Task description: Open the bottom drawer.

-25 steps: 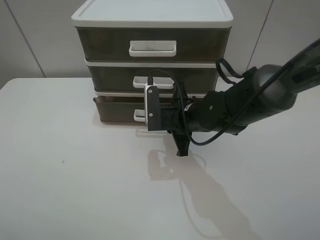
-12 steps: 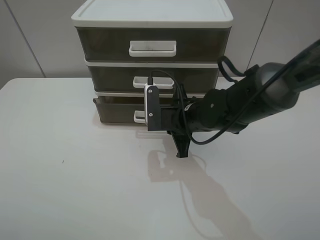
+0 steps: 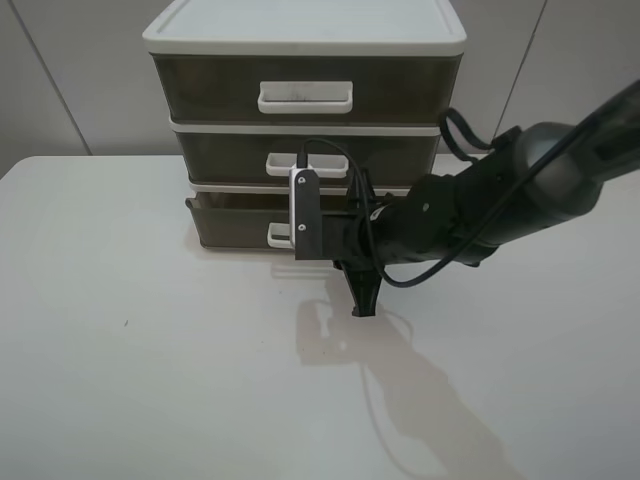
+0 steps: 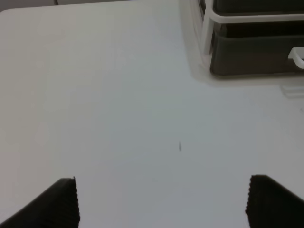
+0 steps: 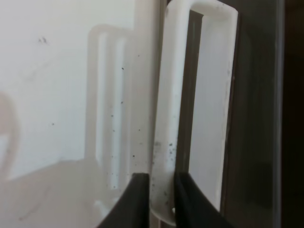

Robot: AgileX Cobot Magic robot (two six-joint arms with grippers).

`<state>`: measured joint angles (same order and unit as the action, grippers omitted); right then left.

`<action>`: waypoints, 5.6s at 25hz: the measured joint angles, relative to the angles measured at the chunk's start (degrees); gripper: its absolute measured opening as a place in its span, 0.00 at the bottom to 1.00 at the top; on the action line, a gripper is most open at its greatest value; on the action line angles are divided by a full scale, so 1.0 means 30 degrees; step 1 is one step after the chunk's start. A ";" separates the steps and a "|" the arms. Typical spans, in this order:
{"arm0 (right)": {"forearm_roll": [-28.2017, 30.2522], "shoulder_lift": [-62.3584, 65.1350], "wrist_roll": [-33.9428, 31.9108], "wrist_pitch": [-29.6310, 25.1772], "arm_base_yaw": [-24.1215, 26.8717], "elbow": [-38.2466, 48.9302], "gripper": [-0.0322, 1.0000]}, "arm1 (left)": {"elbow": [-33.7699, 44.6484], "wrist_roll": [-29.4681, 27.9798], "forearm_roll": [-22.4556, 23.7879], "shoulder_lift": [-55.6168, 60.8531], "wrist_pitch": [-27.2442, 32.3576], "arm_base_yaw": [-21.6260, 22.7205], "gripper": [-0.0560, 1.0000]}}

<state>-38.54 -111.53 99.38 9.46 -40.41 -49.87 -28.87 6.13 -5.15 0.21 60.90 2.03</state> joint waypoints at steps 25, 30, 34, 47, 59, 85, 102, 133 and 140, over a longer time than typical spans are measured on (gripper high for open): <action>-0.0382 0.0798 -0.0016 -0.2847 0.0035 0.0016 0.06 | 0.0000 0.0000 0.0000 0.0000 0.0000 0.0000 0.73; -0.0382 0.0835 -0.0016 -0.2930 0.0071 0.0016 0.06 | 0.0000 0.0000 0.0000 0.0000 0.0000 0.0000 0.73; -0.0365 0.0859 -0.0016 -0.3264 0.0326 0.0016 0.06 | 0.0000 0.0000 0.0000 0.0000 0.0000 0.0000 0.73; -0.0234 0.0895 -0.0016 -0.4119 0.0673 -0.0003 0.06 | 0.0000 0.0000 0.0000 0.0000 0.0000 0.0000 0.73; 0.0125 0.0919 -0.0016 -0.4557 0.0864 -0.0060 0.06 | 0.0000 0.0000 0.0000 0.0000 0.0000 0.0000 0.73; 0.2758 0.1462 -0.2013 -0.6527 0.1166 -0.0078 0.06 | 0.0000 0.0000 0.0017 0.0000 0.0000 0.0000 0.73; 0.2774 0.1629 -0.3005 -0.7905 0.1166 -0.0155 0.06 | 0.0000 0.0000 0.0017 0.0000 0.0000 0.0000 0.73; 0.2574 0.2846 -0.3027 -1.0141 0.1162 0.0041 0.45 | 0.0000 0.0000 0.0017 0.0000 0.0000 0.0000 0.73; 0.2600 0.5237 -0.4403 -1.1531 0.1162 0.0041 0.55 | 0.0000 0.0000 0.0017 0.0000 0.0000 0.0000 0.73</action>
<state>-30.74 -95.82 86.17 -25.13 -36.93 -49.75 -28.87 6.13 -5.10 0.21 60.90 2.03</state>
